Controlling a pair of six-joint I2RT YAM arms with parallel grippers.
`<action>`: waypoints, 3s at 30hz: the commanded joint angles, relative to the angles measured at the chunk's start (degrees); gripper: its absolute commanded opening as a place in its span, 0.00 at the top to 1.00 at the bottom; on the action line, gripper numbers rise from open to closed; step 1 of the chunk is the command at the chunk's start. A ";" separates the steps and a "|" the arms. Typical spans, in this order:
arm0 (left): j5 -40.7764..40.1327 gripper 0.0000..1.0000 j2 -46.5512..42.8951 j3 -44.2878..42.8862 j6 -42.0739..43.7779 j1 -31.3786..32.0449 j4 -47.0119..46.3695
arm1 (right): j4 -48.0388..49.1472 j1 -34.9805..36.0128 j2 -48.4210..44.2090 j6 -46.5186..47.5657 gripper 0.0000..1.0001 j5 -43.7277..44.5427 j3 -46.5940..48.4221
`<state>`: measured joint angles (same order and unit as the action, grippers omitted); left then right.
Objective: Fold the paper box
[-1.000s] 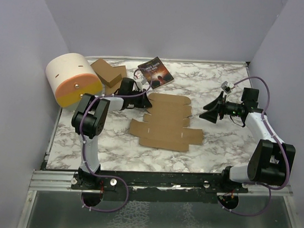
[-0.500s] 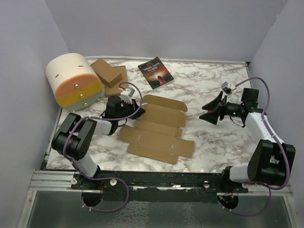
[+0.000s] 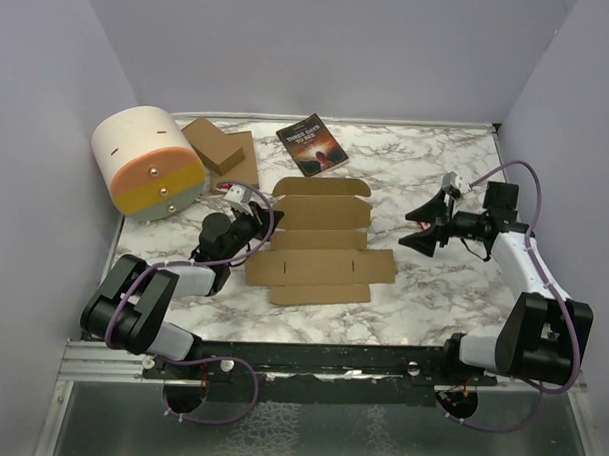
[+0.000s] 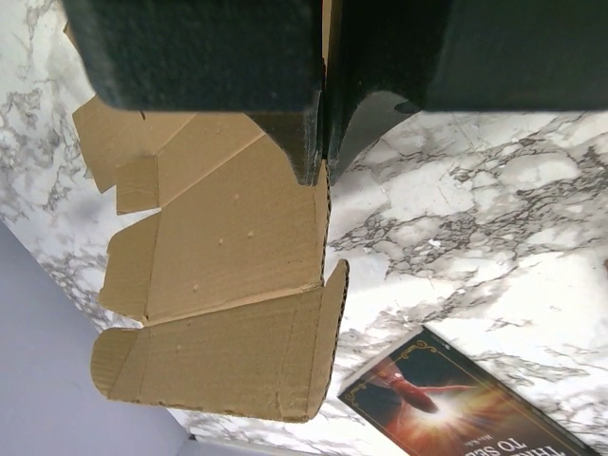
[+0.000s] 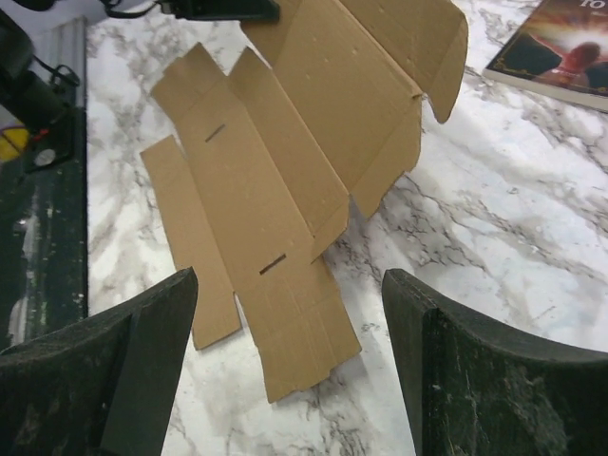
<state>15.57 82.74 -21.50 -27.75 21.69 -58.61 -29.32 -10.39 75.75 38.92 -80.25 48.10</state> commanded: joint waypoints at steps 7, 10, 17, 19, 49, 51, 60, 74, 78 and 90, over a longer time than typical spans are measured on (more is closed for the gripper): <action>-12.91 1.00 -3.88 2.93 -0.50 4.43 -7.44 | 16.03 11.42 1.43 -9.56 0.19 16.92 7.11; -14.74 1.00 -4.70 3.98 0.92 5.83 -9.05 | 20.60 11.62 2.69 -14.49 0.17 13.96 5.35; -10.76 1.00 -3.29 4.97 7.71 6.62 -16.58 | 23.31 11.49 0.98 -14.50 0.13 10.21 0.01; -9.10 1.00 -3.07 4.58 9.72 6.67 -17.94 | 22.10 11.13 0.94 -14.66 0.11 9.52 1.49; 15.50 1.00 2.28 -1.43 18.41 3.66 -23.18 | 11.85 10.04 0.38 1.37 0.01 6.62 9.19; 15.91 1.00 2.18 -1.51 18.26 3.62 -23.02 | 13.26 10.04 0.28 -0.10 0.01 9.92 9.02; 17.28 1.00 2.11 -1.29 16.72 3.62 -22.74 | 16.97 8.42 -2.37 -4.85 0.01 13.79 7.40; 21.99 1.00 3.72 -3.97 14.91 3.62 -22.84 | 22.25 8.20 1.12 -6.52 0.15 13.54 4.00; 23.63 1.00 4.53 -5.07 14.55 3.64 -22.82 | 22.07 8.19 1.11 -6.07 0.20 13.37 3.94; 27.05 1.00 6.56 -6.97 12.13 3.62 -25.03 | 20.03 8.20 0.73 -2.95 0.37 8.05 3.12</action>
<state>39.59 88.66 -27.53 -14.33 25.56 -80.60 -9.02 -1.96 76.73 34.20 -69.38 51.66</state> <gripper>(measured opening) 0.018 0.641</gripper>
